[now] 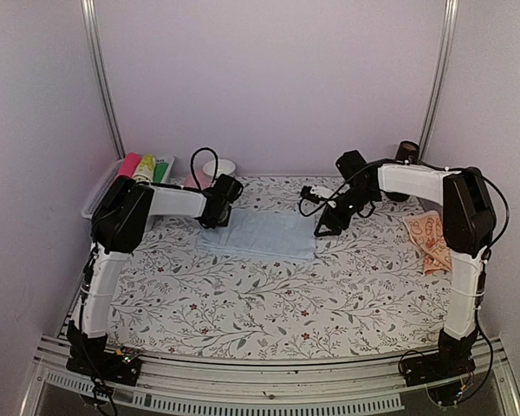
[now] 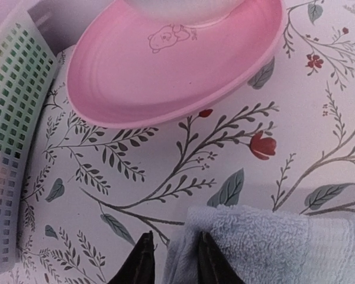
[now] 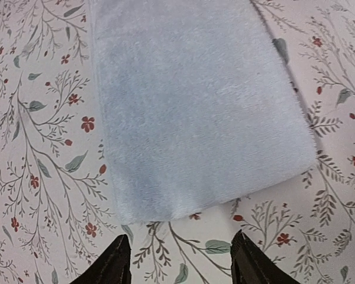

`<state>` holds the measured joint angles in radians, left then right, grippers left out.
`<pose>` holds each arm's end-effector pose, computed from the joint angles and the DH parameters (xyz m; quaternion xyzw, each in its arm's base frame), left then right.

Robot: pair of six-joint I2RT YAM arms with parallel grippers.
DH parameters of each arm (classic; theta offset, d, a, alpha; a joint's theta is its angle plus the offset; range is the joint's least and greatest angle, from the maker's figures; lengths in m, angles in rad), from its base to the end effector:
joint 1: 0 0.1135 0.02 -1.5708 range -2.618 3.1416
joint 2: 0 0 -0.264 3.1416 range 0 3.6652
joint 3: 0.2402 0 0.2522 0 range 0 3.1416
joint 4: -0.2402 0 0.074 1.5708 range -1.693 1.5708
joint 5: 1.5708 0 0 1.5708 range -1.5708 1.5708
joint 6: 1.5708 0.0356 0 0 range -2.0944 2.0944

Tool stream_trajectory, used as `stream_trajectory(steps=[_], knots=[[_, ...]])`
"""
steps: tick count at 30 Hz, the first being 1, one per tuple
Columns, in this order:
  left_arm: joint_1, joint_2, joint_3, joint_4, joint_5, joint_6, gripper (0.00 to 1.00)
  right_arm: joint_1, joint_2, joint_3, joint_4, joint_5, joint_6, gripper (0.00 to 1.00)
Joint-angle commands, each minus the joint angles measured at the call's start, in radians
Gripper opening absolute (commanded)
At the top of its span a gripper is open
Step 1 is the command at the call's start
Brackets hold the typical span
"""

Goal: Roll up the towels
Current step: Smooth out the towel at the center of the board, then move the towel to the center of the board.

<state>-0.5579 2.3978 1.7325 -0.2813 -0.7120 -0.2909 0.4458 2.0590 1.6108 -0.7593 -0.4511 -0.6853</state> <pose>0.4391 -0.2466 0.1063 0.0127 0.8983 0.1837 0.3989 0.3797 0.1987 0.1955 -0.5478 0.7877 0.1973 0.2011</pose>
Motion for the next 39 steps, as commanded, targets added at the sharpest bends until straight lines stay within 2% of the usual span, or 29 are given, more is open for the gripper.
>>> stream_trajectory(steps=[1,3,6,8,14,19,25,31,39], knots=[[0.002,-0.085,-0.048,-0.013,0.057,0.001,0.35,-0.015,-0.035,0.067,0.153,0.146,0.089,0.64],[-0.004,-0.134,-0.063,-0.012,0.06,0.001,0.52,-0.009,-0.014,0.139,0.168,0.2,0.11,0.74],[-0.017,-0.21,-0.116,-0.003,0.064,-0.016,0.82,0.019,0.027,0.213,0.212,0.281,0.107,0.9],[-0.033,-0.266,-0.169,0.019,0.065,-0.034,0.96,0.046,0.066,0.258,0.241,0.32,0.094,0.98],[-0.082,-0.471,-0.399,0.075,0.063,-0.121,0.97,0.142,0.194,0.335,0.37,0.423,0.085,0.99],[-0.129,-0.607,-0.562,0.095,0.035,-0.192,0.97,0.202,0.27,0.361,0.464,0.448,0.107,0.99],[-0.205,-0.662,-0.639,0.051,-0.029,-0.24,0.97,0.22,0.446,0.469,0.5,0.643,0.152,0.99],[-0.247,-0.657,-0.636,0.022,-0.067,-0.25,0.97,0.171,0.519,0.452,0.496,0.714,0.12,0.99],[-0.264,-0.647,-0.653,0.09,-0.028,-0.189,0.97,-0.007,0.443,0.324,0.404,0.732,0.216,0.99]])
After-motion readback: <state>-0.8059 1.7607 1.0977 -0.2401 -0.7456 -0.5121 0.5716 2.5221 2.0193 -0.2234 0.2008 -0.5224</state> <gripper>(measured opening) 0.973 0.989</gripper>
